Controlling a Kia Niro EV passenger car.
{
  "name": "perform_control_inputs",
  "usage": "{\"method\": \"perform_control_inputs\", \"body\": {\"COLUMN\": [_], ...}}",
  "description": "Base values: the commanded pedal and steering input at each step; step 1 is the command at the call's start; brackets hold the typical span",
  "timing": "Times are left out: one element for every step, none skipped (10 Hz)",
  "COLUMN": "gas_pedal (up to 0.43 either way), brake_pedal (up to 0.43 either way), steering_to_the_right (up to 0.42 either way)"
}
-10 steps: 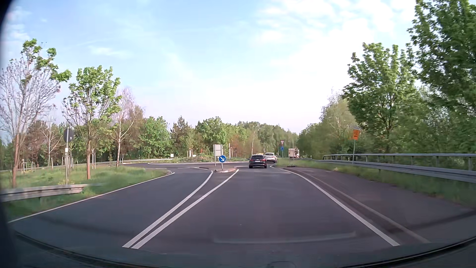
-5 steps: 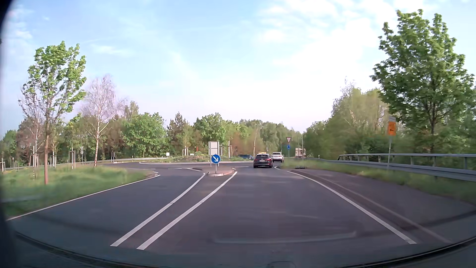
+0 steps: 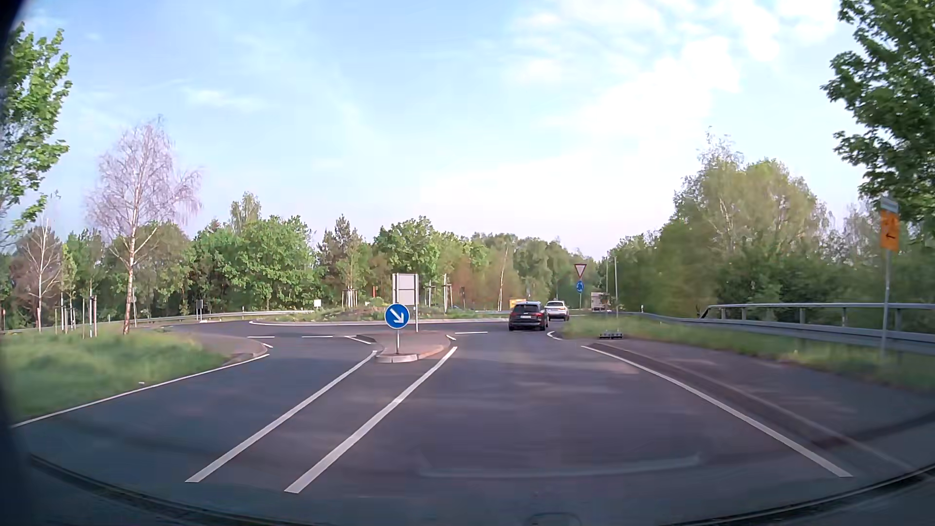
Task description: Follow the waypoints while adhering to traffic rules and regulations
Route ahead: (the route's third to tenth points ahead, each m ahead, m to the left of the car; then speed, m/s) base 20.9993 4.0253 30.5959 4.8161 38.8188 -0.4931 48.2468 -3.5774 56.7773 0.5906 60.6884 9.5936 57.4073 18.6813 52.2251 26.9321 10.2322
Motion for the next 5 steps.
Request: {"method": "perform_control_inputs", "body": {"gas_pedal": [0.000, 0.000, 0.000, 0.000, 0.000], "brake_pedal": [0.061, 0.067, 0.073, 0.073, 0.079], "steering_to_the_right": [-0.006, -0.006, -0.006, -0.006, -0.006]}}
